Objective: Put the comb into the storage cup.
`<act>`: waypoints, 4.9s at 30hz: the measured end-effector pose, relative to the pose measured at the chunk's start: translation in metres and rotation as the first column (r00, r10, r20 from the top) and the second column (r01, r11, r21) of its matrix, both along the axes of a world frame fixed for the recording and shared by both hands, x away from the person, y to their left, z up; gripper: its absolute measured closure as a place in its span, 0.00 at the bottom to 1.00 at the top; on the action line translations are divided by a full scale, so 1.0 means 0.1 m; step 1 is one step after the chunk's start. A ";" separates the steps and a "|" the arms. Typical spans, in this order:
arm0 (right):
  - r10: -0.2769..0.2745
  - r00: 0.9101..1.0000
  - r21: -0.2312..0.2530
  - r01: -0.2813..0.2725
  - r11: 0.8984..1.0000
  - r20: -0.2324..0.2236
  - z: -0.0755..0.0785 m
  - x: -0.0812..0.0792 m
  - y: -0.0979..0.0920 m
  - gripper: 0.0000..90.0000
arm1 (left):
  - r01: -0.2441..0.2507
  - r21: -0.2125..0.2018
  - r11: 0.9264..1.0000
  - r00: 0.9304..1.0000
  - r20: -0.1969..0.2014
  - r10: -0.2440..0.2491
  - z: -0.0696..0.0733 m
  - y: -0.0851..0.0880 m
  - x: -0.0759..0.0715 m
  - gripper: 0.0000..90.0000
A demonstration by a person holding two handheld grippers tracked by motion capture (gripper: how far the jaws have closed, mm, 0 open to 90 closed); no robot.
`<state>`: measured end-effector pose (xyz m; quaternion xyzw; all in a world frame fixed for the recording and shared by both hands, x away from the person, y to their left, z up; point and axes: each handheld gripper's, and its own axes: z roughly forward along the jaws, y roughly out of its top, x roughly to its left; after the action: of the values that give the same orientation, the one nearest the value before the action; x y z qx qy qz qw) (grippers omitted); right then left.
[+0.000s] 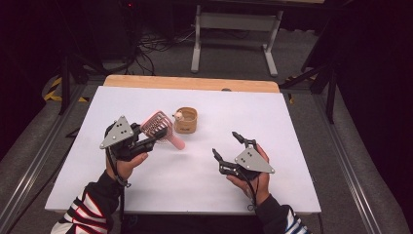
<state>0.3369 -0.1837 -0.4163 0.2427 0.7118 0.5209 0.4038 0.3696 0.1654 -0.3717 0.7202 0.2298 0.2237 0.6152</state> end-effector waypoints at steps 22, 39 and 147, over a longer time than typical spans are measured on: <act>-0.013 0.999 -0.006 0.013 1.000 -0.047 -0.10 -0.10 -0.20 0.03 | -0.043 0.003 0.999 0.999 0.009 0.043 0.05 0.12 0.00 0.70; -0.064 0.996 -0.021 0.063 0.998 -0.065 -0.19 -0.17 -0.43 0.03 | -0.059 -0.011 0.998 0.998 0.013 0.059 0.08 0.18 0.01 0.70; -0.079 0.988 -0.055 0.072 0.996 -0.135 -0.32 -0.23 -0.64 0.05 | -0.127 0.068 0.990 0.989 -0.061 0.131 0.29 -0.61 1.04 0.70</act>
<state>0.3136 -0.2477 -0.4486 0.2943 0.7410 0.4694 0.3795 0.4741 0.1047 -0.3423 0.7300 0.2888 0.2464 0.5682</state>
